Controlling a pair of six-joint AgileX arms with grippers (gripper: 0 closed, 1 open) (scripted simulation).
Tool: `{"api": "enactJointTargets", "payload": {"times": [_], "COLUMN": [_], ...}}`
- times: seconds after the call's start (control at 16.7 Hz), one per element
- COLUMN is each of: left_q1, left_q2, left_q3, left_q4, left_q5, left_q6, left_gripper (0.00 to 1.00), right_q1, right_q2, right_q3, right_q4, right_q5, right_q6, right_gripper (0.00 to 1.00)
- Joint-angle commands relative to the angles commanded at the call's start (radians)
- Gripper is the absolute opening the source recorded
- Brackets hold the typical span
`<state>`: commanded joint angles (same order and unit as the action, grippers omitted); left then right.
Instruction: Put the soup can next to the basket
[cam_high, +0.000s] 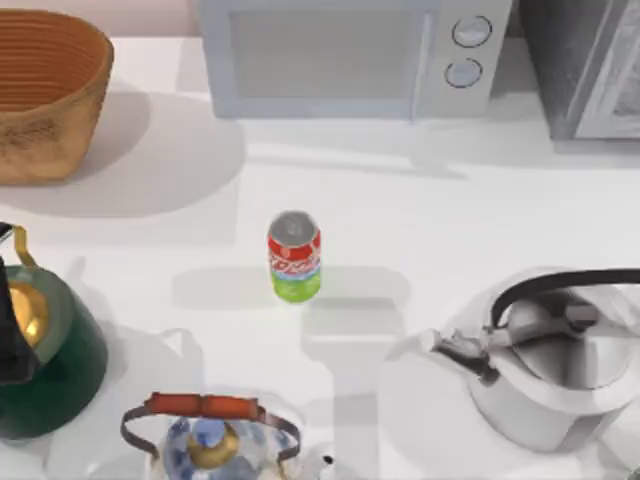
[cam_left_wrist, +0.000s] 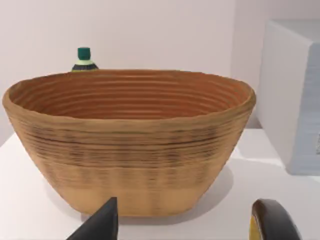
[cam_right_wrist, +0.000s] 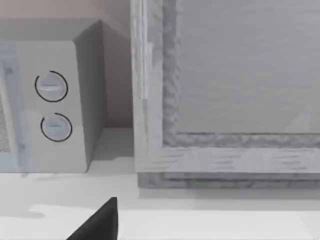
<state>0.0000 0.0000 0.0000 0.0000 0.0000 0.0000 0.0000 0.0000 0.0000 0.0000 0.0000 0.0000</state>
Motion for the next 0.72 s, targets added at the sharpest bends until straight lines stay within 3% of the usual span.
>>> {"api": "enactJointTargets", "payload": {"times": [0.36, 0.72], "left_q1": [-0.032, -0.160], "left_q2": [0.103, 0.551], "left_q3": [0.102, 0.524], "left_q4": [-0.077, -0.372], "left_q5": [0.000, -0.001], "left_q6": [0.010, 0.051], "left_gripper": [1.00, 1.00], "right_q1": [0.000, 0.000], "right_q2": [0.000, 0.000], "right_q3": [0.000, 0.000], "right_q4": [0.000, 0.000], "right_q5": [0.000, 0.000], "right_q6": [0.000, 0.000], "right_gripper": [1.00, 1.00]}}
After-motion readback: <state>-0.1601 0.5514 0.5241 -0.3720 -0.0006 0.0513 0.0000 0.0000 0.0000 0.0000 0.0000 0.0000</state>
